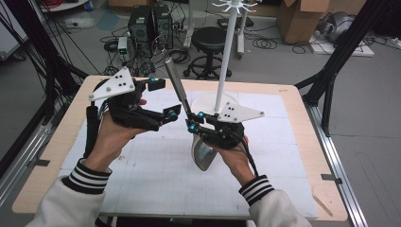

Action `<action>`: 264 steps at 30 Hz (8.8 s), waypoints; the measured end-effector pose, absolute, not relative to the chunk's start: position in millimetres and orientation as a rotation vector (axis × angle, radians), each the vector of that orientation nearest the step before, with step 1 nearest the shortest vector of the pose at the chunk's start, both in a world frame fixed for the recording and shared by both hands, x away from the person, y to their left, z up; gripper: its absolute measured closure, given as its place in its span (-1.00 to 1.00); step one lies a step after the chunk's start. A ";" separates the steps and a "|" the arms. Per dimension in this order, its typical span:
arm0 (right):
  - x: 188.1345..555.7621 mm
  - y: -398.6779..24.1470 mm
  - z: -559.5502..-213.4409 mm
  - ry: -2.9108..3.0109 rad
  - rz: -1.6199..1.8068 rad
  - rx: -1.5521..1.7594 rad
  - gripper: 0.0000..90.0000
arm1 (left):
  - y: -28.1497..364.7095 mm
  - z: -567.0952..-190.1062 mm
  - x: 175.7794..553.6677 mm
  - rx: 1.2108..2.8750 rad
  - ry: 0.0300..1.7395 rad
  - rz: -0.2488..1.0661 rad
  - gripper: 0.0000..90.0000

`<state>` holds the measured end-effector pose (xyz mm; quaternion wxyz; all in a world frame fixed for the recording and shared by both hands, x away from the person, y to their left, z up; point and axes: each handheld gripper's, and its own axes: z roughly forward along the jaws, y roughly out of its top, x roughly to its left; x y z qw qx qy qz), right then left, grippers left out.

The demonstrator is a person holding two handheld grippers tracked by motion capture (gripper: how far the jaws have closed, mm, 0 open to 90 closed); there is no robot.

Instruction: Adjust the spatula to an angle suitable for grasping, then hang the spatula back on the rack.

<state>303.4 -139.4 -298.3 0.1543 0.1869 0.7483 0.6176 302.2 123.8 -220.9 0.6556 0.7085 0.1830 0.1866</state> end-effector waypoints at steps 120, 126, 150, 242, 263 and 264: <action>311.0 -175.2 -222.1 2.236 1.964 0.331 -0.57 | 121.5 -211.3 306.4 1.662 0.231 0.214 0.67; 310.9 -171.1 -206.8 2.239 1.971 0.285 -0.51 | 118.7 -212.3 306.4 1.666 0.207 0.199 0.67; 318.0 -152.2 -181.4 2.271 2.049 0.150 -0.29 | 109.6 -215.1 309.1 1.668 0.127 0.136 0.67; 335.7 -238.3 -179.2 2.112 1.944 0.514 0.66 | 248.9 -314.0 295.9 1.624 0.505 0.553 -0.96; 362.7 -242.6 -178.2 2.098 1.901 0.579 0.66 | 256.5 -342.5 293.4 1.606 0.572 0.596 -0.96; 365.0 -242.6 -178.4 2.100 1.902 0.582 0.66 | 257.4 -344.1 293.5 1.603 0.573 0.599 -0.96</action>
